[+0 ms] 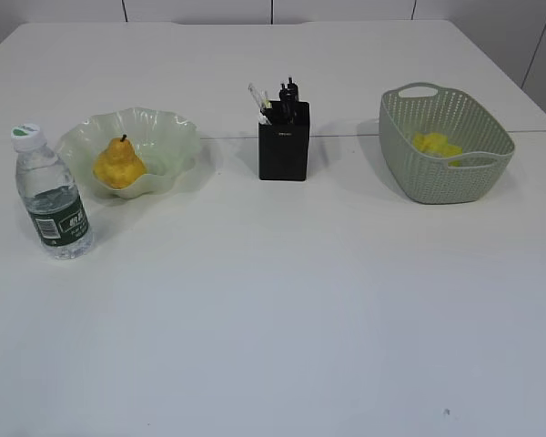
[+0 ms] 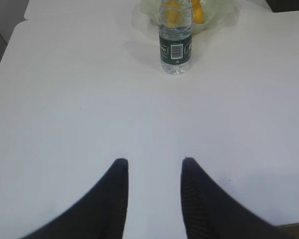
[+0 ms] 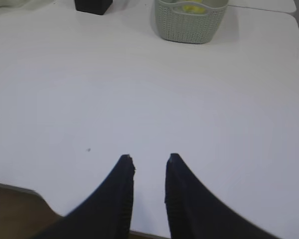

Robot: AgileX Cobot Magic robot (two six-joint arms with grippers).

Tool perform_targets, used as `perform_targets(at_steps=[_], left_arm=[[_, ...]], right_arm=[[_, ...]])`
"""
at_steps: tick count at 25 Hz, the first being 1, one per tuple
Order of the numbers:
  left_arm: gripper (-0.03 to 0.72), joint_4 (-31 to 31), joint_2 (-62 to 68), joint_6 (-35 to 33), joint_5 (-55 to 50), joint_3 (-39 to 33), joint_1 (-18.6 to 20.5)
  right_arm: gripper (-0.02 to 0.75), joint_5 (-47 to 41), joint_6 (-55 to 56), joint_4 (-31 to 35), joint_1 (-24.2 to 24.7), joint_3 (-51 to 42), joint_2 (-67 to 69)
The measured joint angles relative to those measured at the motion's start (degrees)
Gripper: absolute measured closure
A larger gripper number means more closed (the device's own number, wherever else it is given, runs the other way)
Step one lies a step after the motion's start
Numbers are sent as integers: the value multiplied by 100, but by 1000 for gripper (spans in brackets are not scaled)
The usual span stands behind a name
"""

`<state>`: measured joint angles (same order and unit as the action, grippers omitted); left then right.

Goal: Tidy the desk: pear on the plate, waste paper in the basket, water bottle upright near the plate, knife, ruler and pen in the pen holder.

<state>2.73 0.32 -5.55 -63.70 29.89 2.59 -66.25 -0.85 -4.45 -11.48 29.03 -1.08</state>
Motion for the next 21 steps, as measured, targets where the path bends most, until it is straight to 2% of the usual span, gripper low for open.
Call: perform_targets(at_steps=[4,21], left_arm=[[447,0,0,0,0,0,0],[448,0,0,0,0,0,0]], right_arm=[[571,0,0,0,373,0,0],[571,0,0,0,411,0,0]])
